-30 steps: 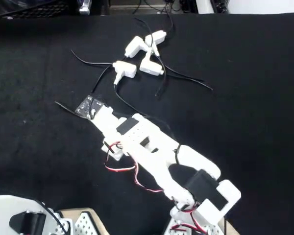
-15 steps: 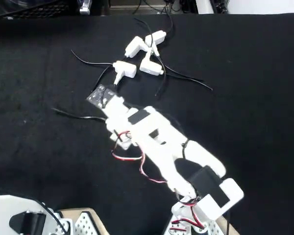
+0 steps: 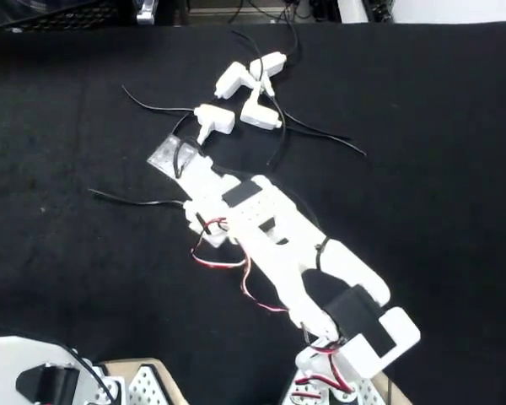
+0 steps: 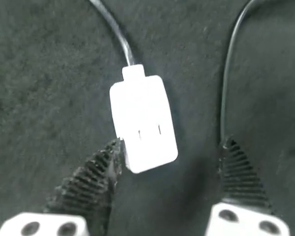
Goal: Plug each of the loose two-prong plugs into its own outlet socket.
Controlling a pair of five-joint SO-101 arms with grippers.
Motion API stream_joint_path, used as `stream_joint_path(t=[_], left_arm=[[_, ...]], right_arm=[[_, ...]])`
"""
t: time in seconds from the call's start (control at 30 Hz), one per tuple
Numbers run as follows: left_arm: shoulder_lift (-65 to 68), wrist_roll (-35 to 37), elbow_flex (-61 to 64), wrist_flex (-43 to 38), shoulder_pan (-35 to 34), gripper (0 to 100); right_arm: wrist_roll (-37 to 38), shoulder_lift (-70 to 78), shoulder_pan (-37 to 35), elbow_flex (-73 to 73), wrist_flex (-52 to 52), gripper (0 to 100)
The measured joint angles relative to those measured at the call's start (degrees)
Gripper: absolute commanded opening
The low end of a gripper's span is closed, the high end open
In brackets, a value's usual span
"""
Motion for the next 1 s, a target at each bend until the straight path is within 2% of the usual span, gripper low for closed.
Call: stream_joint_path(t=[0.17, 0.43, 0.7, 1.0], left_arm=[[0.0, 0.0, 0.0, 0.1, 0.0, 3], [0.0, 0.0, 0.7, 0.0, 0.1, 3], [0.1, 0.0, 0.7, 0.0, 1.1, 3], [0.1, 0.0, 0.7, 0.0, 1.1, 3]], right_arm=[[0.0, 0.0, 0.0, -1.5, 0.0, 29.7], [0.0, 0.2, 4.0, -0.9, 0.0, 29.7], [-2.8, 0.2, -4.0, 3.2, -3.3, 29.7], [-3.3, 0.2, -7.4, 3.9, -3.5, 29.7]])
